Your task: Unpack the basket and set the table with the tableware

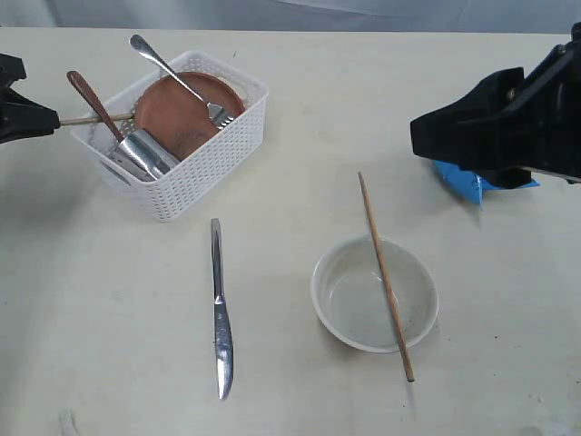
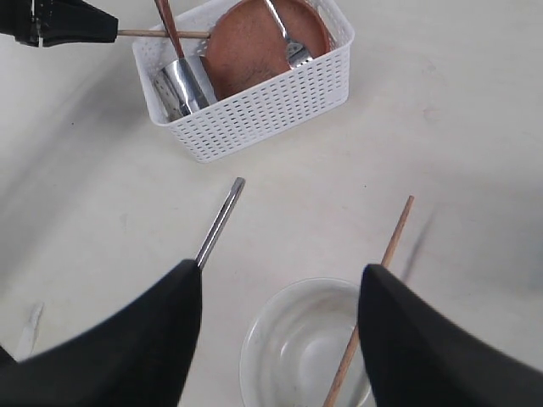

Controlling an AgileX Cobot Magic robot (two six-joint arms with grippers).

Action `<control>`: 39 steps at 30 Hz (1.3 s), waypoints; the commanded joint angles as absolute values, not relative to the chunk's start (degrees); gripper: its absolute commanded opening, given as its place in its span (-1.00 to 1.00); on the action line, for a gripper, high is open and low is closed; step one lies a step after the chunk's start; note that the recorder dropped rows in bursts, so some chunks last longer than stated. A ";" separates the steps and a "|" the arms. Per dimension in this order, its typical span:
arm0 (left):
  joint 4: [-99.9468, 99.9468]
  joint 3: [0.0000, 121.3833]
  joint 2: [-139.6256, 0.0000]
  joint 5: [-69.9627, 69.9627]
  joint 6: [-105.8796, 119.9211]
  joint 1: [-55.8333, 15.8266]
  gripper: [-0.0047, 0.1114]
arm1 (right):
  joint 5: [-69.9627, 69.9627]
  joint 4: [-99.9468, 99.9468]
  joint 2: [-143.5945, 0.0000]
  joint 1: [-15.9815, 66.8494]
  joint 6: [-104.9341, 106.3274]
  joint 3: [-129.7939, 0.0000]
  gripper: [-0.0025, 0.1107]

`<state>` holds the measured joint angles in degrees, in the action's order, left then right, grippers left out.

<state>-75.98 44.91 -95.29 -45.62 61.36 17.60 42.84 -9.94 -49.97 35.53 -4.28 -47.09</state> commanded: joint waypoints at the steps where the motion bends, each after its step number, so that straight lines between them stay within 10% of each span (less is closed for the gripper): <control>1: -73.27 45.88 -95.26 -45.84 58.47 17.46 -0.92 | 42.29 -10.16 -50.08 35.51 -3.75 -47.24 -0.02; 39: -52.19 49.42 -81.46 -49.45 39.17 17.46 -0.92 | 42.29 -9.95 -50.08 35.51 -2.07 -47.24 -0.02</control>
